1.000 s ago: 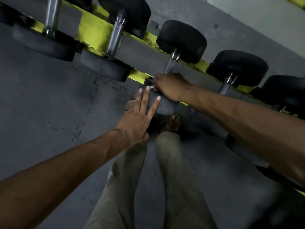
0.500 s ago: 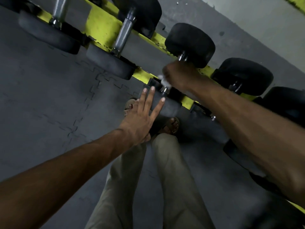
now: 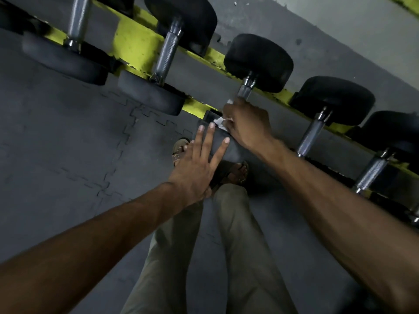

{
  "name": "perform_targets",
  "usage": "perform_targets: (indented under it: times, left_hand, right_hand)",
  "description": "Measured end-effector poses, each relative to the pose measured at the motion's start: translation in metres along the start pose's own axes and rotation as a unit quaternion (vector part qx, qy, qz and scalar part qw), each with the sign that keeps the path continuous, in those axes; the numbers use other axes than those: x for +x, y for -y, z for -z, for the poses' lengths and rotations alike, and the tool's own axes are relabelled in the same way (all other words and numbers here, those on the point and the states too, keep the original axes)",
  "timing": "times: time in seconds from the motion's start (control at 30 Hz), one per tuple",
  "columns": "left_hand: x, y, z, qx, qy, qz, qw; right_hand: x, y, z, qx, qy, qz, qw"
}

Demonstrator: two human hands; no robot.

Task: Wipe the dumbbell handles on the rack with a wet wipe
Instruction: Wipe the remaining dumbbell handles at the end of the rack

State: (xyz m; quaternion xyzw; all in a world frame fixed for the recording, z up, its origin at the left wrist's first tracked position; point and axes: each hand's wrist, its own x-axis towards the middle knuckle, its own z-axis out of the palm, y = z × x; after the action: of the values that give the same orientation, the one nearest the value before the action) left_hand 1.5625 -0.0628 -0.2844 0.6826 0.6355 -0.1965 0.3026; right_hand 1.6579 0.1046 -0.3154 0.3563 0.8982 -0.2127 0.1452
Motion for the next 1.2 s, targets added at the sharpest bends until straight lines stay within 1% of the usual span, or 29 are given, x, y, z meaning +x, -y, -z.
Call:
perform_targets:
  times: [0.1,0.17,0.27,0.33,0.37,0.4,0.47,0.5,0.57,0.6,0.63,0.67,0.7,0.73,0.77,0.8,0.83,0.87,0.93,1.03,1.1,1.13,1.17,1.2]
  left_hand:
    - [0.000,0.001,-0.001,0.005,0.000,-0.002,1.000]
    - [0.000,0.002,0.000,0.004,-0.003,-0.007,1.000]
    - [0.000,0.003,-0.001,0.006,-0.006,-0.011,1.000]
    - [0.000,0.004,-0.001,0.008,-0.006,-0.009,1.000]
    - [-0.001,0.004,-0.001,0.008,-0.005,-0.010,1.000]
    - [-0.001,0.004,-0.001,0.008,-0.003,-0.012,1.000]
    - [0.000,0.004,0.000,0.014,0.004,-0.017,1.000]
    - [0.000,0.004,0.000,0.015,0.005,-0.019,1.000]
    - [0.001,0.004,0.000,0.019,0.003,-0.020,1.000]
    - [0.001,0.005,-0.001,0.019,0.003,-0.020,1.000]
    - [0.001,0.005,-0.001,0.018,0.003,-0.020,1.000]
    - [0.001,0.005,-0.002,0.016,0.005,-0.021,1.000]
    - [0.001,0.005,-0.001,0.015,0.007,-0.023,1.000]
    - [0.001,0.005,0.000,0.014,0.009,-0.023,1.000]
    - [0.000,0.006,0.001,0.015,0.009,-0.024,1.000]
    - [0.000,0.006,0.002,0.015,0.009,-0.025,1.000]
    - [-0.001,0.006,0.003,0.015,0.011,-0.026,0.999]
    - [-0.001,0.006,0.004,0.014,0.012,-0.028,0.999]
    - [-0.001,0.006,0.004,0.012,0.009,-0.029,0.999]
    - [-0.001,0.006,0.002,0.023,0.001,-0.026,0.999]
    - [-0.001,0.005,0.001,0.025,0.004,-0.026,0.999]
    - [-0.002,0.005,0.002,0.023,0.005,-0.026,0.999]
    - [-0.001,0.005,0.002,0.024,0.004,-0.026,0.999]
    - [-0.001,0.005,0.003,0.026,0.004,-0.026,0.999]
  right_hand:
    - [-0.006,-0.008,-0.011,0.054,-0.018,-0.109,0.992]
    - [-0.008,-0.010,-0.019,0.109,-0.020,-0.181,0.977]
    - [-0.017,-0.013,-0.032,0.232,-0.031,-0.261,0.936]
    - [-0.015,-0.015,-0.040,0.307,-0.006,-0.300,0.903]
    - [-0.010,-0.017,-0.042,0.356,0.007,-0.317,0.879]
    - [-0.003,-0.020,-0.041,0.412,0.015,-0.340,0.845]
    - [0.011,-0.025,-0.032,0.546,0.009,-0.374,0.749]
    - [0.019,-0.030,-0.028,0.603,0.003,-0.373,0.705]
    - [0.034,-0.033,-0.015,0.667,-0.002,-0.326,0.670]
    - [0.043,-0.037,-0.014,0.708,-0.023,-0.318,0.630]
    - [0.050,-0.038,-0.013,0.762,-0.033,-0.322,0.561]
    - [0.051,-0.032,-0.008,0.790,-0.067,-0.341,0.505]
    - [0.054,-0.032,-0.011,0.796,-0.083,-0.367,0.474]
    - [0.055,-0.030,-0.016,0.808,-0.101,-0.370,0.448]
    - [0.054,-0.024,-0.016,0.809,-0.124,-0.372,0.438]
    - [0.052,-0.018,-0.016,0.798,-0.140,-0.380,0.446]
    - [0.048,-0.016,-0.019,0.803,-0.152,-0.384,0.430]
    - [0.047,-0.014,-0.019,0.806,-0.153,-0.387,0.420]
    - [0.050,-0.019,-0.017,0.813,-0.141,-0.385,0.414]
    - [0.059,-0.027,-0.013,0.828,-0.122,-0.394,0.380]
    - [0.058,-0.024,-0.013,0.815,-0.137,-0.399,0.398]
    - [0.056,-0.019,-0.015,0.801,-0.155,-0.399,0.417]
    - [0.052,-0.014,-0.017,0.778,-0.182,-0.402,0.446]
    - [0.048,-0.010,-0.019,0.735,-0.210,-0.411,0.497]
